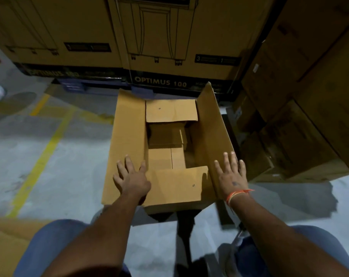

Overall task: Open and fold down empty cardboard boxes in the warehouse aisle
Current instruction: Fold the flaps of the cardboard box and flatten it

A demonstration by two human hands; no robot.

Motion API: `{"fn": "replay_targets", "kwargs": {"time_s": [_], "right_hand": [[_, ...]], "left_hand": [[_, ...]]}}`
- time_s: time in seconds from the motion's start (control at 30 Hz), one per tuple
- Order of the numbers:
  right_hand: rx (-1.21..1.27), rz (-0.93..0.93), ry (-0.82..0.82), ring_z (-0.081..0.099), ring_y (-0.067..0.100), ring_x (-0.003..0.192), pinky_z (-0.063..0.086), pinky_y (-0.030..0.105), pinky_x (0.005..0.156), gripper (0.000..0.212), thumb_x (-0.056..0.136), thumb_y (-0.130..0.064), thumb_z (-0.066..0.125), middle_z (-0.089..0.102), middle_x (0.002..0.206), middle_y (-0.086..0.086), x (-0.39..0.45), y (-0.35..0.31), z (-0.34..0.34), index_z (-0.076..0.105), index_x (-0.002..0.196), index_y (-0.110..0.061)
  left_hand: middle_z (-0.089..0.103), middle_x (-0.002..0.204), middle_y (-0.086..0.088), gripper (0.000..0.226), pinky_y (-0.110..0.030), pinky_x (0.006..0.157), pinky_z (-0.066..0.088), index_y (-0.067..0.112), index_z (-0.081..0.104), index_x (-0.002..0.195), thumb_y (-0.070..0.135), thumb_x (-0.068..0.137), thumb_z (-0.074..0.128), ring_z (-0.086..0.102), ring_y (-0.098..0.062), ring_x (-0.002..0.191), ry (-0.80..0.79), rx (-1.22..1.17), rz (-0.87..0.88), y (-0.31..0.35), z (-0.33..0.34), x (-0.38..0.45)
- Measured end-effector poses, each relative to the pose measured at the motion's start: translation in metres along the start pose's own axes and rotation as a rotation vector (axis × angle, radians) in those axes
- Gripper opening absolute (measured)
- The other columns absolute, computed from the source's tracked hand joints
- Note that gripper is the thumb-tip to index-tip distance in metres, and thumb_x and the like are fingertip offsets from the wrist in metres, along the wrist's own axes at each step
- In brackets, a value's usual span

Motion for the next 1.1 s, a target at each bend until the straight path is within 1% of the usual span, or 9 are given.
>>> {"fn": "replay_targets", "kwargs": {"time_s": [0.2, 0.3, 0.5, 0.73, 0.8, 0.87, 0.97, 1.03, 1.1], "right_hand": [[0.346, 0.052, -0.217, -0.019, 0.040, 0.151, 0.002, 0.073, 0.115, 0.085, 0.101, -0.029, 0.048, -0.017, 0.167, 0.008, 0.024, -0.012, 0.040, -0.016, 0.153, -0.049], [0.536, 0.074, -0.295, -0.003, 0.041, 0.153, 0.020, 0.065, 0.117, 0.084, 0.100, -0.052, 0.046, -0.008, 0.168, 0.008, 0.037, -0.016, 0.056, -0.016, 0.155, -0.045], [1.051, 0.089, -0.360, 0.022, 0.039, 0.150, 0.021, 0.053, 0.120, 0.089, 0.096, -0.053, 0.058, 0.006, 0.169, 0.009, 0.054, -0.036, 0.071, -0.003, 0.159, -0.041], [0.453, -0.072, -0.238, -0.013, 0.034, 0.153, 0.009, 0.058, 0.121, 0.072, 0.096, -0.070, 0.034, -0.016, 0.167, 0.008, 0.073, -0.032, 0.059, 0.019, 0.158, -0.038], [0.419, -0.113, -0.216, -0.009, 0.032, 0.154, 0.006, 0.058, 0.121, 0.066, 0.097, -0.068, 0.033, -0.004, 0.169, 0.007, 0.074, -0.031, 0.044, 0.038, 0.151, -0.032], [0.478, -0.080, -0.152, 0.024, 0.033, 0.149, 0.016, 0.056, 0.120, 0.059, 0.098, -0.065, 0.033, 0.036, 0.158, 0.011, 0.070, -0.024, 0.018, 0.051, 0.139, -0.027], [0.661, 0.018, -0.038, 0.064, 0.021, 0.091, 0.053, 0.044, 0.091, 0.054, 0.099, -0.064, 0.033, 0.067, 0.092, 0.005, 0.055, -0.008, -0.029, 0.066, 0.102, -0.021], [0.717, 0.018, -0.084, 0.062, 0.018, 0.080, 0.056, 0.038, 0.077, 0.045, 0.099, -0.058, 0.045, 0.066, 0.086, 0.004, 0.042, -0.007, -0.045, 0.067, 0.089, -0.020], [0.726, -0.047, -0.206, 0.063, 0.021, 0.096, 0.053, 0.037, 0.083, 0.034, 0.095, -0.052, 0.058, 0.068, 0.103, 0.003, 0.031, -0.013, -0.043, 0.071, 0.103, -0.022]], "left_hand": [[-0.025, 0.165, -0.014, 0.078, -0.062, 0.119, 0.018, 0.054, 0.013, 0.156, 0.062, 0.093, 0.058, -0.008, -0.046, 0.151, -0.108, -0.383, -0.058, 0.002, 0.021, 0.016], [-0.010, 0.167, -0.019, 0.079, -0.056, 0.123, 0.017, 0.053, 0.014, 0.157, 0.064, 0.093, 0.058, 0.001, -0.047, 0.152, -0.168, -0.542, -0.027, 0.007, 0.031, 0.030], [-0.014, 0.169, -0.011, 0.079, -0.047, 0.124, 0.017, 0.047, 0.027, 0.157, 0.064, 0.089, 0.064, 0.009, -0.034, 0.156, -0.232, -0.666, 0.063, 0.010, 0.056, 0.042], [-0.008, 0.167, -0.015, 0.069, -0.059, 0.119, 0.023, 0.028, 0.047, 0.150, 0.070, 0.095, 0.045, 0.006, -0.040, 0.153, -0.132, -0.300, 0.008, 0.013, 0.037, 0.044], [-0.013, 0.168, -0.014, 0.062, -0.063, 0.118, 0.018, 0.029, 0.053, 0.142, 0.069, 0.096, 0.043, -0.006, -0.041, 0.154, -0.088, -0.182, 0.035, 0.018, 0.017, 0.039], [-0.011, 0.169, -0.012, 0.057, -0.064, 0.118, 0.012, 0.028, 0.061, 0.135, 0.067, 0.098, 0.042, -0.009, -0.039, 0.155, -0.046, -0.175, 0.058, 0.022, -0.005, 0.033], [0.032, 0.163, -0.007, 0.050, -0.064, 0.116, 0.024, 0.024, 0.077, 0.105, 0.063, 0.098, 0.047, 0.026, -0.035, 0.149, 0.032, -0.299, 0.074, 0.025, -0.041, 0.022], [0.067, 0.126, -0.009, 0.044, -0.051, 0.102, 0.044, 0.023, 0.074, 0.075, 0.060, 0.094, 0.058, 0.059, -0.031, 0.117, -0.010, -0.340, 0.109, 0.027, -0.053, 0.010], [0.072, 0.103, -0.007, 0.033, -0.037, 0.085, 0.050, 0.025, 0.074, 0.081, 0.056, 0.090, 0.065, 0.064, -0.027, 0.101, -0.127, -0.283, 0.204, 0.036, -0.051, -0.006]]}}
Point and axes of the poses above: each hand's wrist, its own x-axis towards the middle knuckle, its own z-axis out of the palm, y = z × x, the point moved 5 cm from there along x, towards the middle knuckle
